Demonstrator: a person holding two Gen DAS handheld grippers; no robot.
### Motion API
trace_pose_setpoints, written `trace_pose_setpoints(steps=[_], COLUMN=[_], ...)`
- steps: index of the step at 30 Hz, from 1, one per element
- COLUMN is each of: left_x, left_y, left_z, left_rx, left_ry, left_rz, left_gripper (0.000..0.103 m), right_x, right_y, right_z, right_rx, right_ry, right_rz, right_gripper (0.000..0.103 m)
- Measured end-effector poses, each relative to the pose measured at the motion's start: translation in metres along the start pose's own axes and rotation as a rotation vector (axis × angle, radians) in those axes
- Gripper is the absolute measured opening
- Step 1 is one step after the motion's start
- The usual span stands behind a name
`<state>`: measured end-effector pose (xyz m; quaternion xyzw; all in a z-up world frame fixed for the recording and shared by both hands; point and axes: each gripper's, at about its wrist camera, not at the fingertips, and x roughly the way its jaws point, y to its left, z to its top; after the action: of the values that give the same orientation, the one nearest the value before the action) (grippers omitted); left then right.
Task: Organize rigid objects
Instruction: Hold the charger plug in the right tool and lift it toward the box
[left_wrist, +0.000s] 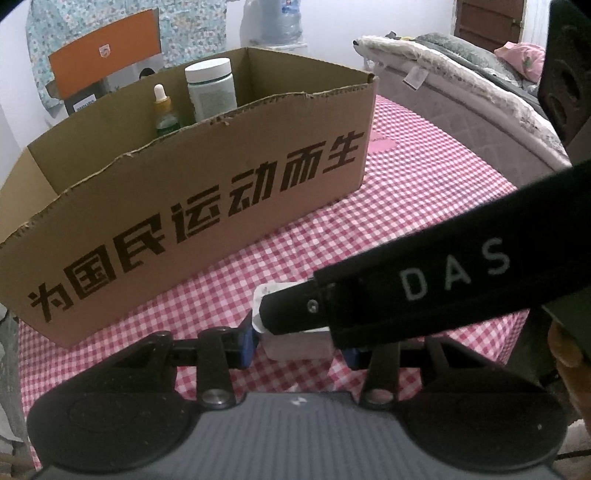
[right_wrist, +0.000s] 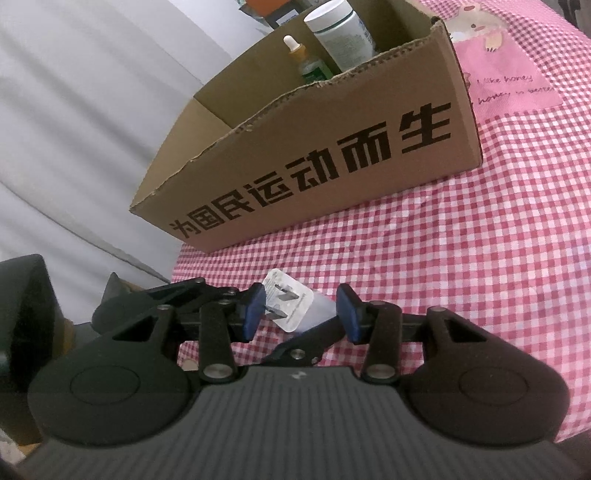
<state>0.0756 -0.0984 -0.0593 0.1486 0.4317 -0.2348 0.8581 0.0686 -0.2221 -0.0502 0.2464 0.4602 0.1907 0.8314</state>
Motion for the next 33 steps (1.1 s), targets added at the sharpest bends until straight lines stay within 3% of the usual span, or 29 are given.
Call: trace_pose_setpoints(steps=[33], left_x=[-0.017], left_y=[-0.005], left_z=[0.000], left_rx=[-0.027], left_ry=[-0.022], left_rz=[0.015], left_gripper=[0.044], right_x=[-0.014], right_y=[0.006], right_z=[-0.005], right_rx=[-0.011], right_ry=[-0.013], right_rz=[0.028], right_gripper=[0.043])
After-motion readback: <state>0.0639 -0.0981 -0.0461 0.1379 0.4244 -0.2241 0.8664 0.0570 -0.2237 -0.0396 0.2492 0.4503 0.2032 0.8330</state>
